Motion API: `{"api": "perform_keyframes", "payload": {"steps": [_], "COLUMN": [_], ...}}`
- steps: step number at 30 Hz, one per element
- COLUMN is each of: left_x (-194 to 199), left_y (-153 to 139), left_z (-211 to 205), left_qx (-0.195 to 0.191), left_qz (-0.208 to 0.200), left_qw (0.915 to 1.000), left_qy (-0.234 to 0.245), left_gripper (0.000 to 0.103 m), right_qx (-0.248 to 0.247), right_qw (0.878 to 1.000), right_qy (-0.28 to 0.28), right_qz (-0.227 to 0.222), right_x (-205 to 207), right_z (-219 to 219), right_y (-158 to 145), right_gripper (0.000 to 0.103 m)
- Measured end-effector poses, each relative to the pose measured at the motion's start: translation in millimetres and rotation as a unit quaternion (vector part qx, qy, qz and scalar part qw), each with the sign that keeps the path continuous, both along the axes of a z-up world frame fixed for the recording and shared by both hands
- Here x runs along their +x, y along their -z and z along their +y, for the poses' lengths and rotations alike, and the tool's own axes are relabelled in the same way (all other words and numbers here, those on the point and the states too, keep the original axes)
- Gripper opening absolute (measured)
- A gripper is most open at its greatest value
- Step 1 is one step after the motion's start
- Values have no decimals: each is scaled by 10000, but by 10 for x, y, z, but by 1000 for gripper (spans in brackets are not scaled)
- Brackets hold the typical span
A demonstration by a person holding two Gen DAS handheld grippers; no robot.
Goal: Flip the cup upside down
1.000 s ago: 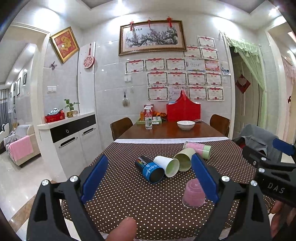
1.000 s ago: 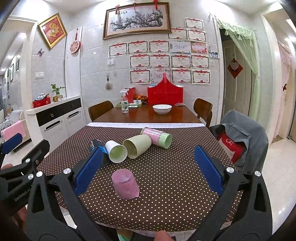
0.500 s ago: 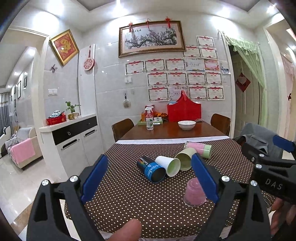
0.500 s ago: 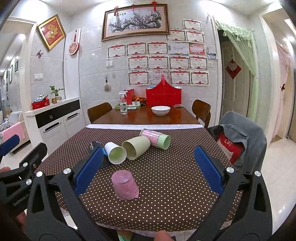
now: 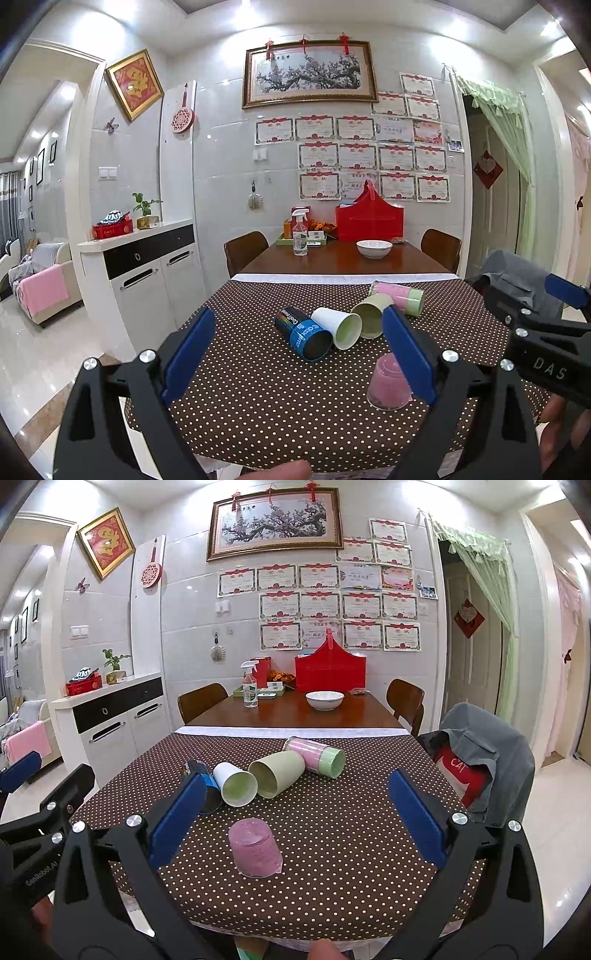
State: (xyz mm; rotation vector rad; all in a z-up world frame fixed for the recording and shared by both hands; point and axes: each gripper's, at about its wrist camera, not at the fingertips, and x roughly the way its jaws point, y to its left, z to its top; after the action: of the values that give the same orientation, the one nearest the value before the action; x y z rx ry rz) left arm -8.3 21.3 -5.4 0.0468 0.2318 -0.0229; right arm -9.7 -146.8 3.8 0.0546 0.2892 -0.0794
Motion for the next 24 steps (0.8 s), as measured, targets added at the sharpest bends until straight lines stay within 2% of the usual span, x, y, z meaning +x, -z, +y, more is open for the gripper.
{"api": "perform_keyframes", "payload": {"steps": [24], "left_x": [8], "left_y": [2], "left_z": [13], "left_qx": [18], "left_qz": [21], "left_qw": [9999], "left_qy": [110], "left_gripper": [90], "right_qx": [25], "right_qw": [10000], "right_qy": [-36], "right_qz": [29], "right_x": [22], "right_z": [36], "right_y": [1], "right_gripper": [97]}}
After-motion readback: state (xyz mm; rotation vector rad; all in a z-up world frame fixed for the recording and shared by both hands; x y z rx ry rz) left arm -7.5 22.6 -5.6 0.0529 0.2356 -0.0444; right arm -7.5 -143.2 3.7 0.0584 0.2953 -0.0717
